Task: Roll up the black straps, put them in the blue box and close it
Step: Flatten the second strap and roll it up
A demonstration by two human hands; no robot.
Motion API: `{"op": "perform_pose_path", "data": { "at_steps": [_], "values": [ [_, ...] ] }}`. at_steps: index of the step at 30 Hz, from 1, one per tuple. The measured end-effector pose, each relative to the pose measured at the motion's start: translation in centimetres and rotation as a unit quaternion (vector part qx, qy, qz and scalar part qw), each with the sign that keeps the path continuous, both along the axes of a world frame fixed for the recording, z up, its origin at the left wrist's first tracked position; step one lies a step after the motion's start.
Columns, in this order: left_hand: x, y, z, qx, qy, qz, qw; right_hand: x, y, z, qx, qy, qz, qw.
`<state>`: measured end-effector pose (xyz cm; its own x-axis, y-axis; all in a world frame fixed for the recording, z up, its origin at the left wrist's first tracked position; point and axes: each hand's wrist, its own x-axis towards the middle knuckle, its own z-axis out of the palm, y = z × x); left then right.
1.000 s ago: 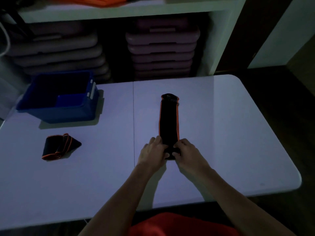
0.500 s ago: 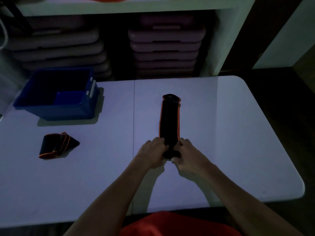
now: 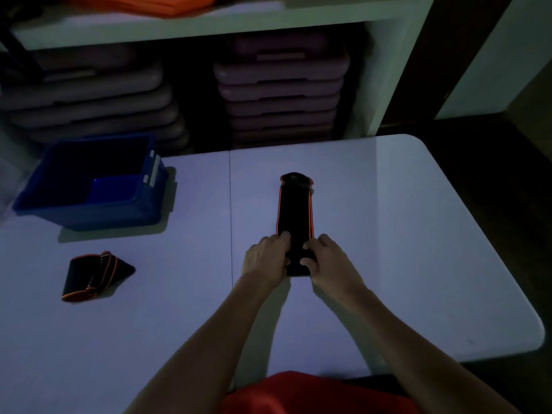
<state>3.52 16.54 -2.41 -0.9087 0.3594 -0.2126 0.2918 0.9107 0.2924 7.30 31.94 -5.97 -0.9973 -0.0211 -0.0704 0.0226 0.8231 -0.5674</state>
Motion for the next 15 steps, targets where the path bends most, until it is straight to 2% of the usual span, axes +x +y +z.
{"op": "perform_pose_path", "data": {
  "at_steps": [4, 7, 11, 15],
  "values": [
    [0.5, -0.1, -0.4, -0.009, 0.07, -0.019, 0.997, 0.4, -0.2, -0.6, 0.022, 0.077, 0.016, 0.997],
    [0.9, -0.1, -0.4, -0.017, 0.066, -0.043, 0.997, 0.3, 0.1, -1.1, 0.061, 0.093, 0.065, 0.992],
    [0.6, -0.2, -0.1, -0.032, 0.058, -0.069, 0.995, 0.3, 0.9, -0.8, 0.038, 0.036, 0.092, 0.994],
    [-0.3, 0.1, 0.2, -0.071, 0.054, -0.097, 0.991, -0.2, 1.4, -0.1, 0.064, -0.008, 0.122, 0.99]
  ]
}}
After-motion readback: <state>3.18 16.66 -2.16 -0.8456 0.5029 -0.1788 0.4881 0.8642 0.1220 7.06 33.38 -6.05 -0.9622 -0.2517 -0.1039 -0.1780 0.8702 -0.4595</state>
